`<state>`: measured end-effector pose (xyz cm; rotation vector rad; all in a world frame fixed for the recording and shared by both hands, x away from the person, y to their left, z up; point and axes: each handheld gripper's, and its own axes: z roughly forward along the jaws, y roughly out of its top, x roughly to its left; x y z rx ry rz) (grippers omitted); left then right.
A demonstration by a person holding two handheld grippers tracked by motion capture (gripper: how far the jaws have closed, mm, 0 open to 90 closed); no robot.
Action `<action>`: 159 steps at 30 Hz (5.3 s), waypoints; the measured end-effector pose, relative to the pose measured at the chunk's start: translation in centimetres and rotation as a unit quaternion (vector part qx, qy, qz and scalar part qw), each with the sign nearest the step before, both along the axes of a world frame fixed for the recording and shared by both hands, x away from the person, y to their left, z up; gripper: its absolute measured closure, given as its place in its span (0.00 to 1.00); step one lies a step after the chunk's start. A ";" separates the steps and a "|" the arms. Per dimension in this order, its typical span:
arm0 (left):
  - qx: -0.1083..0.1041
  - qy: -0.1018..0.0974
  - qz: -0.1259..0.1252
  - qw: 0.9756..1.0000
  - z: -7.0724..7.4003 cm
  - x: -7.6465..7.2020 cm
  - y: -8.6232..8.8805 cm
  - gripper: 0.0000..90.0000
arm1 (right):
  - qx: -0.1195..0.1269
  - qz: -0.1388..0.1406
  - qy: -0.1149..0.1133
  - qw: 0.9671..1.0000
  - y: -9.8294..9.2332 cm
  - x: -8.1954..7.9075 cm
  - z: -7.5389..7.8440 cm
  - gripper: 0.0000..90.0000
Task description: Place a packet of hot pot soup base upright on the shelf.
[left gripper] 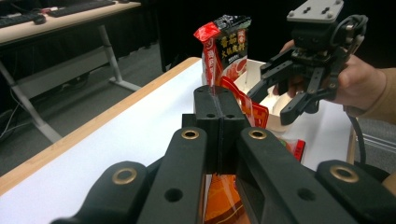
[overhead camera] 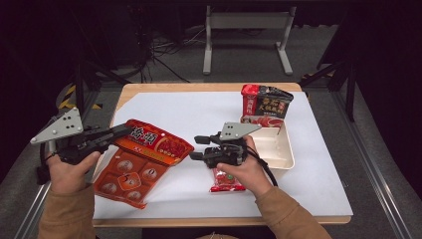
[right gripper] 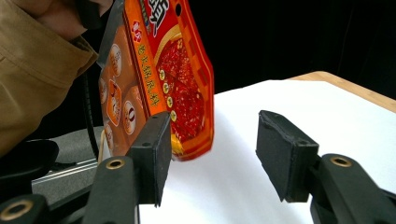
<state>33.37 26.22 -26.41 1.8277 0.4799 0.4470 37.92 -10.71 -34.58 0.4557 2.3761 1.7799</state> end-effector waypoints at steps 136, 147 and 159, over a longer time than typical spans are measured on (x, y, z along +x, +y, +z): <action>-0.052 0.056 0.041 0.996 -2.7 2.5 0.8 0.47 | -0.077 -0.105 -0.076 0.989 -14.7 0.9 16.8 0.99; -0.055 0.061 0.043 0.996 -2.9 2.6 0.8 0.46 | -0.068 -0.130 -0.072 0.987 -16.9 1.3 16.2 0.99; -0.052 0.068 0.036 0.996 -3.1 2.8 0.8 0.49 | -0.054 -0.154 -0.066 0.984 -18.8 1.4 15.0 0.99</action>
